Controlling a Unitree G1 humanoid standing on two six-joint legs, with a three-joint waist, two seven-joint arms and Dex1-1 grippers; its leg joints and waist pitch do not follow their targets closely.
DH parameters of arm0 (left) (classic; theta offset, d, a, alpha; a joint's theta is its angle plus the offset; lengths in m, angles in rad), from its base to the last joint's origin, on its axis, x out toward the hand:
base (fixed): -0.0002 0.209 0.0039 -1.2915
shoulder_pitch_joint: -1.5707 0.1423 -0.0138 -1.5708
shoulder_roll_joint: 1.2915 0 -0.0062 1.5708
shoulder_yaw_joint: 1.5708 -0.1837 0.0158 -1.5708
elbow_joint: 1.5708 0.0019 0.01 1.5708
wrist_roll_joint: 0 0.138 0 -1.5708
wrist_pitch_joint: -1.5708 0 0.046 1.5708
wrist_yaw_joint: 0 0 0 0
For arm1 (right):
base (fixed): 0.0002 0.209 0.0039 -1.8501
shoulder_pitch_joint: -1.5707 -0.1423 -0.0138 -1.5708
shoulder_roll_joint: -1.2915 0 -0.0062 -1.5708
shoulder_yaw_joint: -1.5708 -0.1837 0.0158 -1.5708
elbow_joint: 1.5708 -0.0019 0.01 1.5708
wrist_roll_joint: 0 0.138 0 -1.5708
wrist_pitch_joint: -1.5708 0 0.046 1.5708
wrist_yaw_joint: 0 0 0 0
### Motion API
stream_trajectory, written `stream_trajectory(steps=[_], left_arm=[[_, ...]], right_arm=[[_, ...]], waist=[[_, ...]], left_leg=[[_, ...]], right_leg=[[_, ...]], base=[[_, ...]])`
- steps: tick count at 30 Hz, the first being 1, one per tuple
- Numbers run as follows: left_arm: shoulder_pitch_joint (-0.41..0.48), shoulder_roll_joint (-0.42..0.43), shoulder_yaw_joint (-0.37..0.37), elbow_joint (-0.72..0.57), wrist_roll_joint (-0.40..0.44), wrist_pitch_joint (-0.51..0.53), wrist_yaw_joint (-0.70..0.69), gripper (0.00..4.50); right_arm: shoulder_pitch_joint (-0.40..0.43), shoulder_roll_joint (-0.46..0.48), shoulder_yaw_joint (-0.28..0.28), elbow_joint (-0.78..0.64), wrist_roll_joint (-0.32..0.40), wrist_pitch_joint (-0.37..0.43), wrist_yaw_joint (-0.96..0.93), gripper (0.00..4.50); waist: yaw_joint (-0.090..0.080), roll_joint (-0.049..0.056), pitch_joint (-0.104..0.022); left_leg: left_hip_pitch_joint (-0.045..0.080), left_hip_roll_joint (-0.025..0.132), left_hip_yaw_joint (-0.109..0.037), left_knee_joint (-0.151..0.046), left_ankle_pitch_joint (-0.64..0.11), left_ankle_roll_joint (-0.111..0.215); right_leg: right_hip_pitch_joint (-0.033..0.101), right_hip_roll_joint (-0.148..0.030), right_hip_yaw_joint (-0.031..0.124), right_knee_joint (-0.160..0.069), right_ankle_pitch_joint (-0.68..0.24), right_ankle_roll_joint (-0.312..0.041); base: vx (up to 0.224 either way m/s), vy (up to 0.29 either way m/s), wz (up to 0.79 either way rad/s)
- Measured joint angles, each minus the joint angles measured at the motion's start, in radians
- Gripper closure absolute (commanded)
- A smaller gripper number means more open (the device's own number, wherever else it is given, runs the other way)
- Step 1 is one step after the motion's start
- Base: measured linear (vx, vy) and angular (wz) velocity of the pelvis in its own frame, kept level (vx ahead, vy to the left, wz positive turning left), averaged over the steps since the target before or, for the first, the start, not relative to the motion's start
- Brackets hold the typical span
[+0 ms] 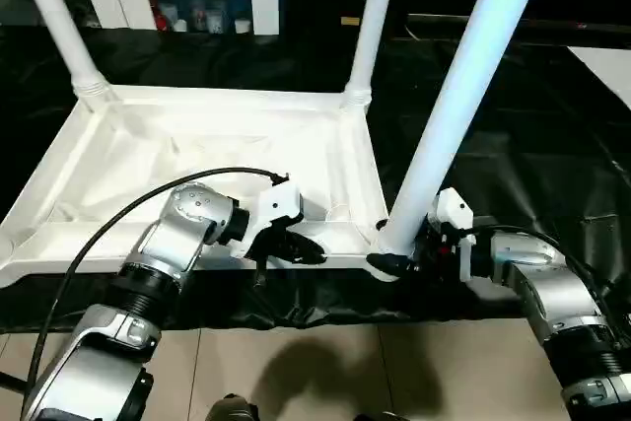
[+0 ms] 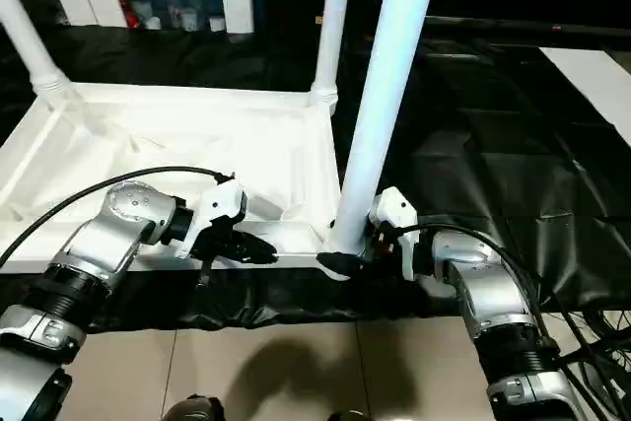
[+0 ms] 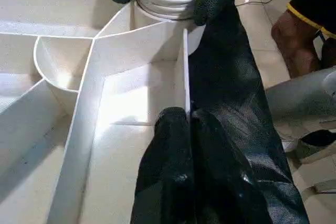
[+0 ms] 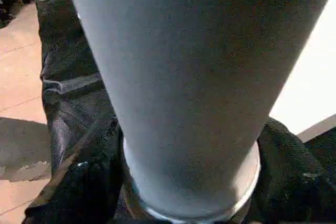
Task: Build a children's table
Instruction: Rotate leg to tighten
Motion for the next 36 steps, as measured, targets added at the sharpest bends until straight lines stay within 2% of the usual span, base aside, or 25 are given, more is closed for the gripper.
stream_trajectory(steps=[3,5,8,12,17,18,19,22,26,28,33,36], left_arm=[[0.001,-0.004,0.005,0.002,-0.002,0.002,0.010,4.50],[0.002,-0.017,0.021,0.008,-0.001,0.010,0.059,4.50],[0.004,-0.049,0.044,0.020,0.011,0.019,0.168,4.50],[0.007,-0.104,0.070,0.019,0.041,0.062,0.317,4.50],[0.024,-0.178,0.093,-0.016,0.049,0.139,0.457,4.50],[0.033,-0.184,0.093,-0.029,0.049,0.144,0.467,4.50],[0.036,-0.184,0.093,-0.035,0.049,0.145,0.468,4.50],[0.042,-0.183,0.093,-0.042,0.049,0.144,0.462,4.50],[0.042,-0.171,0.089,-0.047,0.048,0.140,0.428,4.50],[0.042,-0.156,0.076,-0.054,0.048,0.135,0.393,4.50],[0.040,-0.109,0.056,-0.057,0.034,0.102,0.293,4.50],[0.030,-0.061,0.017,-0.055,0.024,0.069,0.193,4.50]], right_arm=[[0.001,0.002,-0.001,0.000,-0.001,0.000,-0.006,1.71],[0.001,0.025,-0.022,0.007,-0.010,0.006,-0.061,1.72],[-0.015,0.089,-0.068,0.049,-0.027,0.003,-0.210,1.74],[-0.087,0.194,-0.105,0.159,-0.064,-0.022,-0.481,1.75],[-0.146,0.290,-0.155,0.245,-0.091,-0.050,-0.732,1.75],[-0.145,0.296,-0.160,0.248,-0.093,-0.056,-0.744,1.40],[-0.145,0.300,-0.164,0.249,-0.093,-0.059,-0.745,1.05],[-0.144,0.308,-0.167,0.249,-0.092,-0.060,-0.744,1.00],[-0.139,0.301,-0.160,0.246,-0.094,-0.077,-0.713,0.58],[-0.134,0.292,-0.150,0.241,-0.093,-0.082,-0.677,0.58],[-0.091,0.218,-0.106,0.185,-0.081,-0.088,-0.497,0.58],[-0.043,0.092,-0.036,0.090,-0.058,-0.064,-0.282,0.58]], waist=[[0.002,0.000,0.000],[0.003,0.000,0.000],[0.001,0.000,0.000],[-0.022,-0.001,-0.001],[-0.027,-0.001,-0.002],[-0.026,0.000,-0.004],[-0.025,0.001,-0.004],[-0.024,0.003,-0.005],[-0.023,0.003,-0.005],[-0.019,0.003,-0.005],[-0.018,0.003,-0.005],[-0.011,0.004,-0.005]], left_leg=[[0.000,0.000,0.000,0.000,0.000,0.000],[0.001,0.000,0.000,0.001,0.000,0.000],[0.001,0.000,0.000,0.002,0.000,0.000],[0.003,0.000,0.000,0.005,0.000,0.000],[0.003,0.000,0.000,0.003,0.000,0.000],[0.003,0.000,0.000,0.002,0.000,0.000],[0.003,0.000,0.000,0.001,0.000,0.000],[0.003,0.000,0.000,0.000,0.000,0.000],[0.002,0.000,0.000,-0.001,0.000,0.000],[0.002,0.000,0.000,-0.001,0.000,-0.001],[0.000,0.000,0.000,-0.001,0.000,0.000],[0.000,0.000,0.000,-0.001,0.000,0.000]], right_leg=[[0.000,0.000,0.000,0.000,0.000,0.000],[0.000,0.000,0.000,0.001,0.000,-0.001],[0.000,0.000,0.000,0.001,0.002,-0.002],[0.001,0.000,0.001,0.000,0.002,-0.003],[0.001,0.000,0.001,0.000,0.002,-0.003],[0.001,0.000,0.001,0.000,0.002,-0.003],[0.001,0.000,0.001,0.000,0.002,-0.003],[0.000,0.000,0.000,0.000,0.002,-0.002],[0.000,0.000,0.000,-0.001,0.002,-0.002],[0.000,0.000,0.000,-0.001,0.002,-0.002],[-0.001,0.000,0.000,-0.001,0.002,-0.002],[0.000,0.000,0.000,-0.002,0.001,-0.001]], base=[[0.000,0.000,0.00],[0.000,0.000,0.00],[0.000,0.000,0.00],[0.000,0.000,0.00],[0.000,0.000,0.00],[0.000,0.000,0.00],[0.000,0.000,0.00],[0.000,0.000,0.00],[0.000,0.000,0.00],[0.000,0.000,0.00],[0.000,0.000,0.00],[0.000,0.000,0.00]])
